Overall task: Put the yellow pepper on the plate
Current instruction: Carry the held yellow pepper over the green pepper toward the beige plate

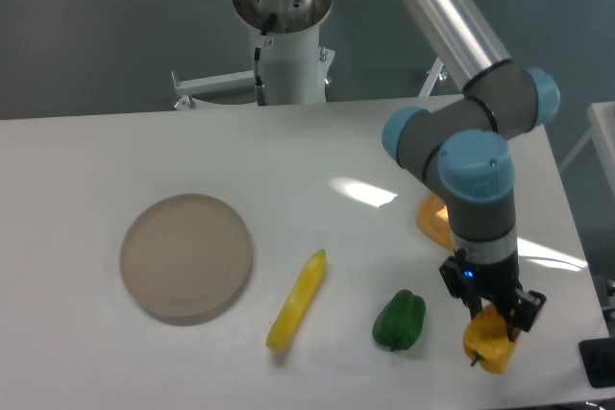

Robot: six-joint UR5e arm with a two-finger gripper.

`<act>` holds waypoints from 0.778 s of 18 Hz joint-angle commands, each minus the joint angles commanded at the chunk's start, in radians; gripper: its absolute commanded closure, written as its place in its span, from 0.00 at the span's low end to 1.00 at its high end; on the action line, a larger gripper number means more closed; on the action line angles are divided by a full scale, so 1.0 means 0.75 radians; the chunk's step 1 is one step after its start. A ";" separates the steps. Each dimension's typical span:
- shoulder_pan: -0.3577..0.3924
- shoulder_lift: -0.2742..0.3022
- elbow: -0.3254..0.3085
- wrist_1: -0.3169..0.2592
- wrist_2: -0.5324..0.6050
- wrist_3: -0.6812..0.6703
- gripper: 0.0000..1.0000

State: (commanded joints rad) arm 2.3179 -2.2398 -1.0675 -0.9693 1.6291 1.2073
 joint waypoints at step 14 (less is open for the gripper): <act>-0.221 0.381 -0.456 -0.055 -0.164 -0.506 0.59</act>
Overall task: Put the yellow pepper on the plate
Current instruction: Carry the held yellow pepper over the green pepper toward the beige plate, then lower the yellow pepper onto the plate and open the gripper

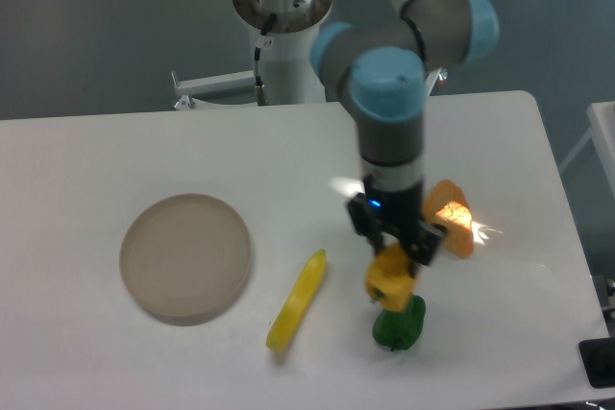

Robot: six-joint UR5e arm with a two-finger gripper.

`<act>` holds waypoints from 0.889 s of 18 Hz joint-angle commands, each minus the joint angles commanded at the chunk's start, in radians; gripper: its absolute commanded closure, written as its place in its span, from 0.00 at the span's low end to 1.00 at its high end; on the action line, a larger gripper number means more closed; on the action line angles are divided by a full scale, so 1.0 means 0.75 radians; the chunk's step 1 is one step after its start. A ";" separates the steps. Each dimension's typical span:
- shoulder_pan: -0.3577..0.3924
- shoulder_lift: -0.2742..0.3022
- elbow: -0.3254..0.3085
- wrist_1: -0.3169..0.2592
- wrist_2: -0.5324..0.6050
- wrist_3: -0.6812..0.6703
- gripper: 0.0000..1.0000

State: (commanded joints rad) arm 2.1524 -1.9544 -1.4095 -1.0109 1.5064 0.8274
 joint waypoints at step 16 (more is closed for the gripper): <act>-0.303 -0.053 -0.184 0.016 -0.014 -0.659 0.59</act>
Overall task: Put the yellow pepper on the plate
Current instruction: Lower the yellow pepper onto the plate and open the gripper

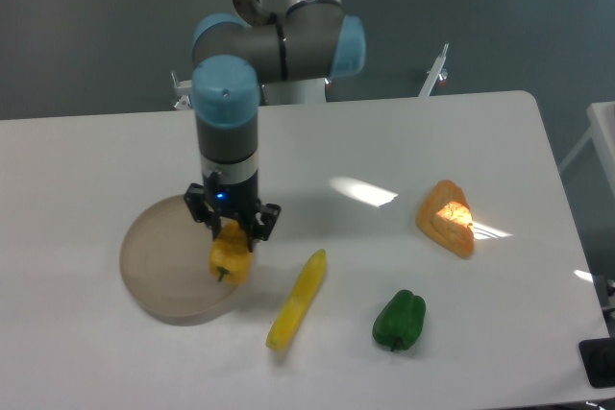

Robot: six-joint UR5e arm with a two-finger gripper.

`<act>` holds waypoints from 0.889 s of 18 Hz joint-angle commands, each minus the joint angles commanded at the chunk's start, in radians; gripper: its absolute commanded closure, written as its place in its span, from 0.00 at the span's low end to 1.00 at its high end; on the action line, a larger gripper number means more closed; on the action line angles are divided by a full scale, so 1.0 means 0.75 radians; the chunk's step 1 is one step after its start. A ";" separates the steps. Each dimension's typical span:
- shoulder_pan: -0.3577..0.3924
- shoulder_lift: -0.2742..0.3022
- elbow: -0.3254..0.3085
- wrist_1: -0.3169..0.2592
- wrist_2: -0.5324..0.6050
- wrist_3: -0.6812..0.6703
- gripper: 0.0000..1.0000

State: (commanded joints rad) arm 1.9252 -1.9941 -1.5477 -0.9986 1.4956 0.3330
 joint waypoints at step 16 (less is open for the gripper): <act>-0.051 -0.059 -0.049 0.047 0.002 -0.074 0.59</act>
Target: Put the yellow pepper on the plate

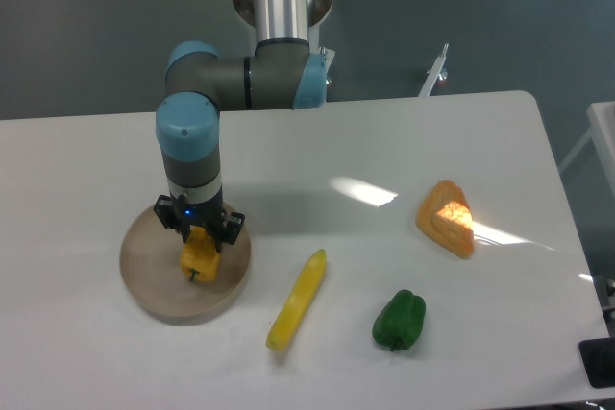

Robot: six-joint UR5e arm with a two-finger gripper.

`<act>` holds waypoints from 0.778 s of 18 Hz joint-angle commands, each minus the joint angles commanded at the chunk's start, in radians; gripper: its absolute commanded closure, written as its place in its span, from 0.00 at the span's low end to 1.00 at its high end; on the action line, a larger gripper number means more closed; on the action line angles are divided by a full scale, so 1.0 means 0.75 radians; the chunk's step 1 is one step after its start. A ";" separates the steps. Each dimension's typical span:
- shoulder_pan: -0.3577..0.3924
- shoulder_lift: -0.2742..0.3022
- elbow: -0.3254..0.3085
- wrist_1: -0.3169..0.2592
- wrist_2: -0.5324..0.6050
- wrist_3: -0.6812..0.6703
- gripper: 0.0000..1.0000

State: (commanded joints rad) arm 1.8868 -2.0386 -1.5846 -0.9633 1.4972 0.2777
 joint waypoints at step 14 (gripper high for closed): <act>-0.002 0.026 0.004 0.000 0.000 0.010 0.00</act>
State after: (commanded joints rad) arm 1.8852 -2.0188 -1.5815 -0.9633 1.4972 0.2853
